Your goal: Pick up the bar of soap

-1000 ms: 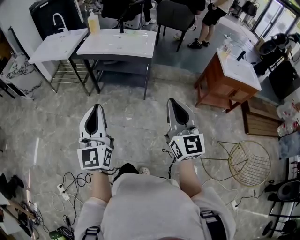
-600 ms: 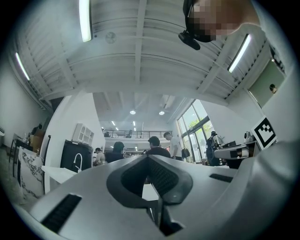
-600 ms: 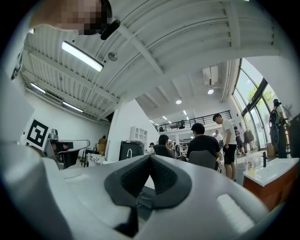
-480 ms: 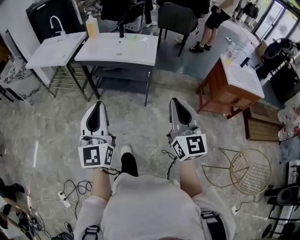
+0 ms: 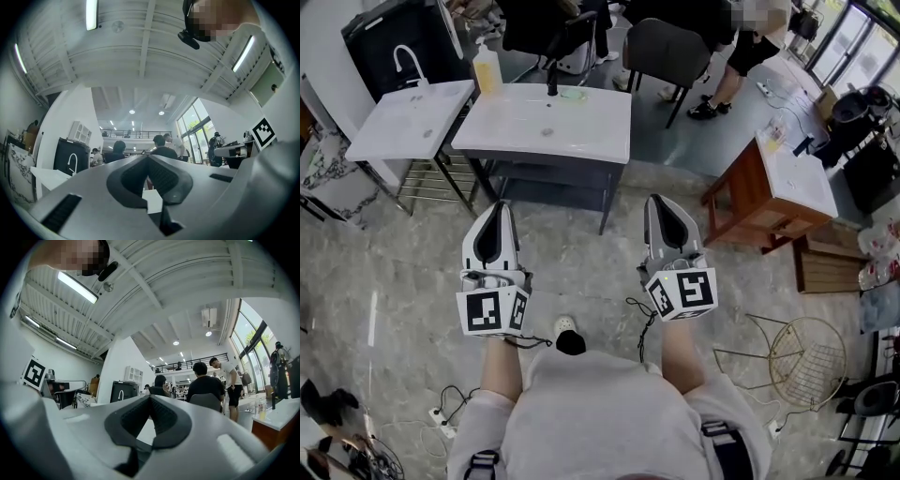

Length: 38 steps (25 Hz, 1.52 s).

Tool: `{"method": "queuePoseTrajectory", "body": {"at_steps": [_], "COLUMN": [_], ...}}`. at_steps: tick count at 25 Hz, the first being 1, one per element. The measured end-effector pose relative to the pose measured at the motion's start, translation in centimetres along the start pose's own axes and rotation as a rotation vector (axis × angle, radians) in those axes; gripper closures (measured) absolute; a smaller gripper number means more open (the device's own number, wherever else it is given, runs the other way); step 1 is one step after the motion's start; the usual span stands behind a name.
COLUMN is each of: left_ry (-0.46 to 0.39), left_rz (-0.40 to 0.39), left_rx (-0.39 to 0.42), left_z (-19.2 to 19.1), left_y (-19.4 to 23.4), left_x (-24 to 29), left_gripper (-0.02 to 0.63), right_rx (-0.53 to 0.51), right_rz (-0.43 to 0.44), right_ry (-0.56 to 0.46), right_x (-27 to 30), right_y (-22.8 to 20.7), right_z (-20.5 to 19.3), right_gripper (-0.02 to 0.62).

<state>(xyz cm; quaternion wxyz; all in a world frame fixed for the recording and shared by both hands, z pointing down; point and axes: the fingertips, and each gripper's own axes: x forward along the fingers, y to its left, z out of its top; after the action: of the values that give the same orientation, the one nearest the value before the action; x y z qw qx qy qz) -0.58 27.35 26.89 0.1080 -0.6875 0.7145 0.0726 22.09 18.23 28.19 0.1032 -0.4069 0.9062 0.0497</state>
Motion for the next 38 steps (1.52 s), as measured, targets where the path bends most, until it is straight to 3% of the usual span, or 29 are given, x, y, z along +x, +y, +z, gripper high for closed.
{"method": "queuePoseTrajectory", "body": {"at_steps": [7,14,25,38], "left_ry": [0.004,0.004,0.012,-0.026], "left_rz": [-0.018,-0.039,-0.026,0.021], "left_rx": [-0.004,-0.013,-0.035,-0.006], "left_z": [-1.6,-3.3,-5.9,-6.9], "left_y": [6.2,9.6,12.0,13.6], "left_x": [5.5,9.2,15.1,27.7], "left_gripper": [0.598,0.598,0.598,0.598], "right_rx": [0.0,-0.016,-0.011,-0.013], "right_rz": [-0.019,-0.037,-0.045,0.014], "right_ry": [0.005,0.024,0.025,-0.015], "right_x": [7.9,11.7,17.9,30.2], "right_y": [1.4,2.0,-0.9,-8.1], "right_z": [-1.7,-3.0,-4.8,-5.5], "right_gripper": [0.584,0.584,0.584,0.584]}}
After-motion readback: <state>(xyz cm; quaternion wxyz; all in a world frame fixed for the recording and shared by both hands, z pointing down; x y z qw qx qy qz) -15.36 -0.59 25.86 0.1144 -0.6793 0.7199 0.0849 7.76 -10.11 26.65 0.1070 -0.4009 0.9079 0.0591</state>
